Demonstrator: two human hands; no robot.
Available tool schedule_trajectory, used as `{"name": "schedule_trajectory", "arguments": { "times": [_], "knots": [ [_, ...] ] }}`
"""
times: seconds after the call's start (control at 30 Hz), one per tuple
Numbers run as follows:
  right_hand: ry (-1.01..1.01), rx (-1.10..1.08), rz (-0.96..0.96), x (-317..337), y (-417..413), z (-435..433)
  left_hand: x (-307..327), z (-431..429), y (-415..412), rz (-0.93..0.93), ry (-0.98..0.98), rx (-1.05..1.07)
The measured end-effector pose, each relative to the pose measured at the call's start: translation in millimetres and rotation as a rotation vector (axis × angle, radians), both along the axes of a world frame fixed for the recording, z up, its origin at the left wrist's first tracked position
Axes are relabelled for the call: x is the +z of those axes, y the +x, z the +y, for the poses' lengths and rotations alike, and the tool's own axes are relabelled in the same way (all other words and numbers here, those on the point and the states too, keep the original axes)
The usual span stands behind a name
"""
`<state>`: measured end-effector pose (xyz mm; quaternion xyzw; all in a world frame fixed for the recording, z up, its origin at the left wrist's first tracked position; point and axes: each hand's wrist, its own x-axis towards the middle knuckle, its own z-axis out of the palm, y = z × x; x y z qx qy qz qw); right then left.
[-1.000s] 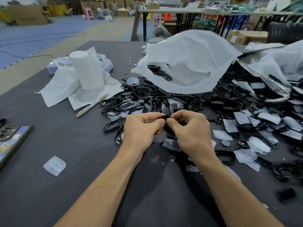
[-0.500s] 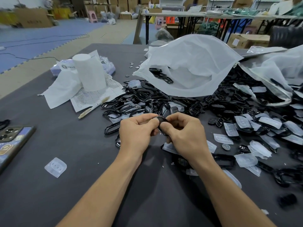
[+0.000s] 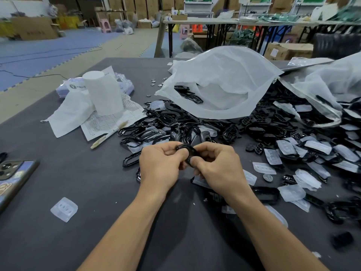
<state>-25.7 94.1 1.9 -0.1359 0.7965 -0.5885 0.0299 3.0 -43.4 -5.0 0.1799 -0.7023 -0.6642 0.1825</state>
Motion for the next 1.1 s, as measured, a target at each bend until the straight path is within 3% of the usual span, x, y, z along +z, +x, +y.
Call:
{"name": "schedule_trajectory", "arguments": {
  "times": [0.07,0.17,0.3,0.4,0.47,0.67,0.87,1.1],
  "knots": [
    [0.003,-0.016,-0.022,0.0,0.3,-2.7,0.9,3.1,2.6,0.015,-0.086,0.064],
    [-0.172,-0.06,-0.112,0.0,0.1,-4.2,0.5,8.3,5.8,0.007,-0.131,0.009],
    [-0.197,-0.063,-0.137,-1.1,3.5,-7.9,-3.3,12.1,5.2,0.077,0.022,-0.098],
    [0.009,-0.043,-0.008,-0.8,4.3,-8.0,-4.0,8.9,2.3,0.088,0.017,-0.003],
    [0.151,-0.159,0.186,2.0,2.2,-0.6,-0.9,1.9,0.6,0.104,0.091,0.084],
    [0.195,-0.496,0.414,14.0,-13.7,30.5,7.4,-27.3,-1.8,0.062,0.426,0.212],
    [0.399,-0.253,0.368,7.7,-11.2,19.6,9.8,-35.6,-0.7,0.057,0.435,0.21],
    [0.452,-0.018,0.451,-1.3,3.8,-2.1,15.2,-46.7,2.6,0.134,0.536,0.282]
  ]
}}
